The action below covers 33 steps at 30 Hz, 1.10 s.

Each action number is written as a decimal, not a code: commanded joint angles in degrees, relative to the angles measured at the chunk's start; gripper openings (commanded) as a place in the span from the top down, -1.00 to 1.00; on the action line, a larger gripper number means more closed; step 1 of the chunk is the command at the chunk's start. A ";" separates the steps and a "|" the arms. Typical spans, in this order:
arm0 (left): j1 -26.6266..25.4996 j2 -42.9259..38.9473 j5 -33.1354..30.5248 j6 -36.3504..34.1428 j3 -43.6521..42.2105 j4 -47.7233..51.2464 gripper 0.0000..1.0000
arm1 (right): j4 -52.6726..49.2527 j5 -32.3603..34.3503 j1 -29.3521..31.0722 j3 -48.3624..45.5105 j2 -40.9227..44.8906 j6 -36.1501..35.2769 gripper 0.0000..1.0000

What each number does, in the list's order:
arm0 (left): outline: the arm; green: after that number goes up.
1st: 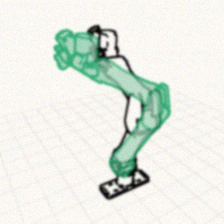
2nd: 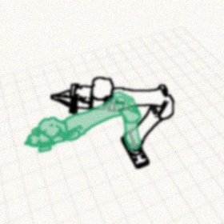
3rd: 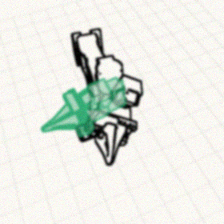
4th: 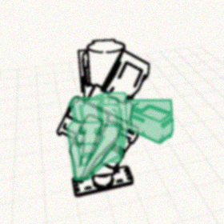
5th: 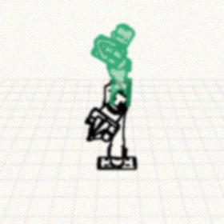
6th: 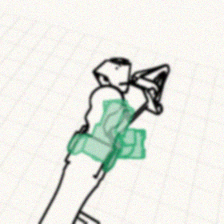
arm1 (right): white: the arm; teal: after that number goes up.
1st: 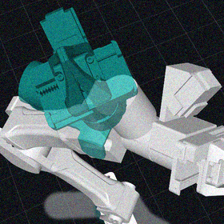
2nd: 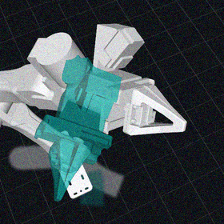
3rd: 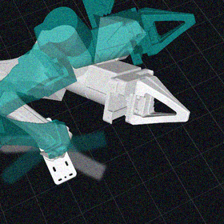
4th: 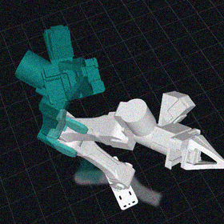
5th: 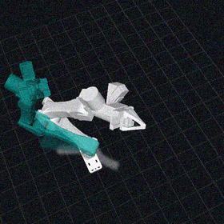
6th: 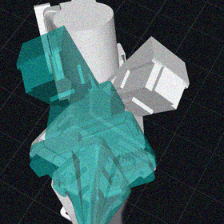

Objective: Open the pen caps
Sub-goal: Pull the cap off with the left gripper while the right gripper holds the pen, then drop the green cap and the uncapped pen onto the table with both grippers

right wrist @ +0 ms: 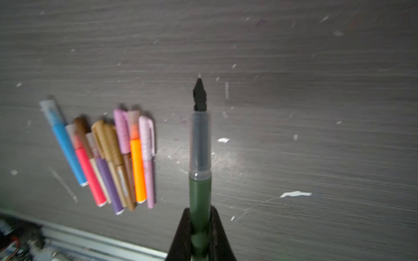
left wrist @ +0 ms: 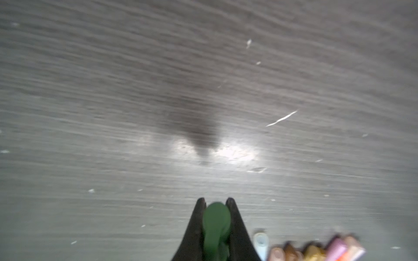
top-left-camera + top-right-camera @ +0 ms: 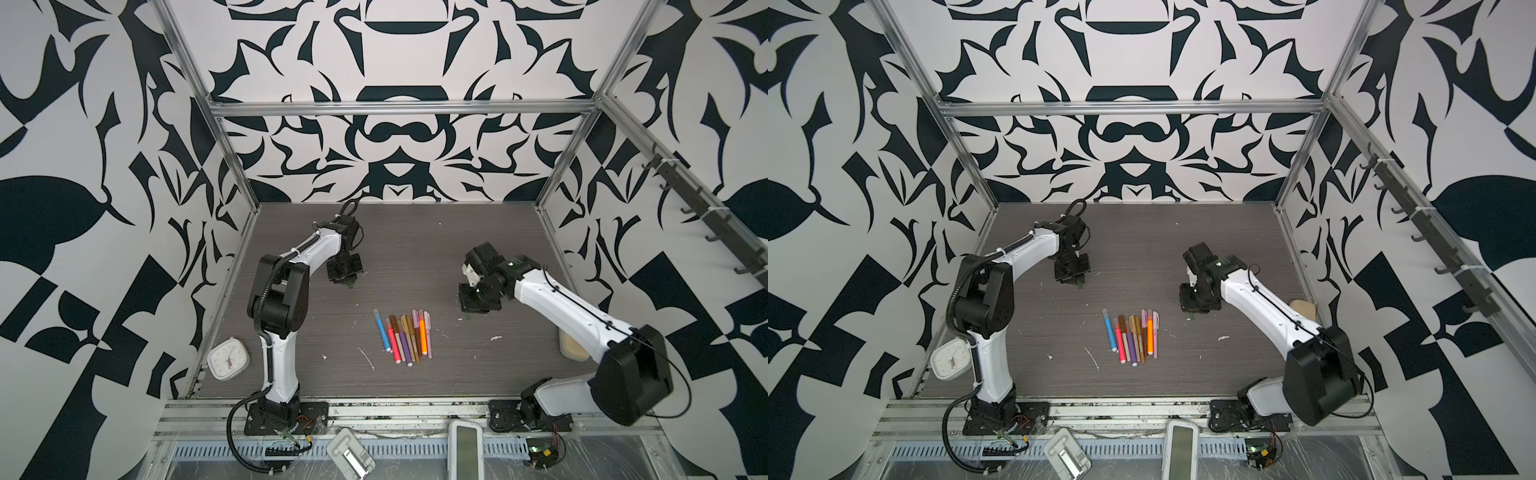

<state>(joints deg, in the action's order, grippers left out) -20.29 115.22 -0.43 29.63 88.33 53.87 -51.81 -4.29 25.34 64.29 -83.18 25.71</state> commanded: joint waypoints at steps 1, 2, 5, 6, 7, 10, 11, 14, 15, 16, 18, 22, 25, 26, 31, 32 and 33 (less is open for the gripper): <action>-0.16 2.02 -4.95 -4.51 0.90 5.61 1.00 | -1.96 10.70 -1.22 6.43 -4.91 -1.19 1.00; -0.16 2.56 -5.27 -5.17 1.41 5.87 1.00 | -1.65 10.88 -1.71 8.02 -6.58 -1.44 1.00; -0.13 3.94 -5.21 -6.67 2.63 6.00 0.92 | 1.24 8.84 -3.68 11.90 -11.83 -2.50 1.00; -0.09 4.34 -4.93 -7.01 2.95 5.99 0.89 | 2.21 7.80 -4.49 13.18 -13.83 -2.89 1.00; -0.16 4.75 -4.42 -7.36 3.22 5.82 0.86 | 3.39 6.62 -5.31 14.22 -15.87 -3.56 1.00; -0.16 5.52 -1.76 -8.26 3.24 4.55 0.79 | 7.47 3.24 -7.83 15.77 -21.33 -6.27 1.00; -0.16 5.66 -0.96 -8.48 3.08 4.10 0.76 | 8.45 2.79 -8.50 16.17 -22.59 -6.80 1.00; -0.10 6.42 0.22 -8.84 3.14 3.87 0.69 | 9.77 2.50 -9.86 17.67 -26.27 -8.30 1.00; -0.11 6.59 0.46 -8.97 3.08 3.80 0.69 | 9.95 2.32 -10.07 18.03 -27.25 -8.57 1.00; -0.10 6.73 0.76 -9.13 3.00 3.60 0.69 | 10.29 2.04 -10.18 18.36 -28.03 -8.96 1.00; -0.11 6.68 1.19 -9.23 2.82 3.20 0.68 | 10.74 1.32 -10.17 18.75 -29.25 -9.56 1.00; -0.08 7.21 2.17 -10.02 3.13 3.52 0.42 | 10.31 1.44 -10.21 19.12 -31.23 -9.83 1.00; -0.08 7.13 2.10 -10.13 3.03 3.70 0.20 | 10.36 1.92 -10.21 18.64 -31.76 -9.96 1.00; -0.09 7.04 2.06 -10.20 3.07 3.90 0.13 | 10.08 2.07 -10.18 18.74 -32.15 -10.05 1.00; 0.06 5.93 1.76 -9.91 3.41 4.81 -0.06 | 8.32 2.72 -10.21 19.38 -33.37 -11.16 0.99; 0.05 5.37 1.74 -9.62 3.45 4.97 -0.08 | 8.05 2.72 -10.23 19.54 -33.45 -11.42 0.94; 0.09 4.80 1.69 -9.25 3.51 5.10 -0.09 | 7.77 2.71 -10.20 19.71 -33.45 -11.63 0.87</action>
<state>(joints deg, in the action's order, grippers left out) -20.32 120.84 1.15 19.73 90.17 55.61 -42.39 -2.31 14.87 82.39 -116.25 15.49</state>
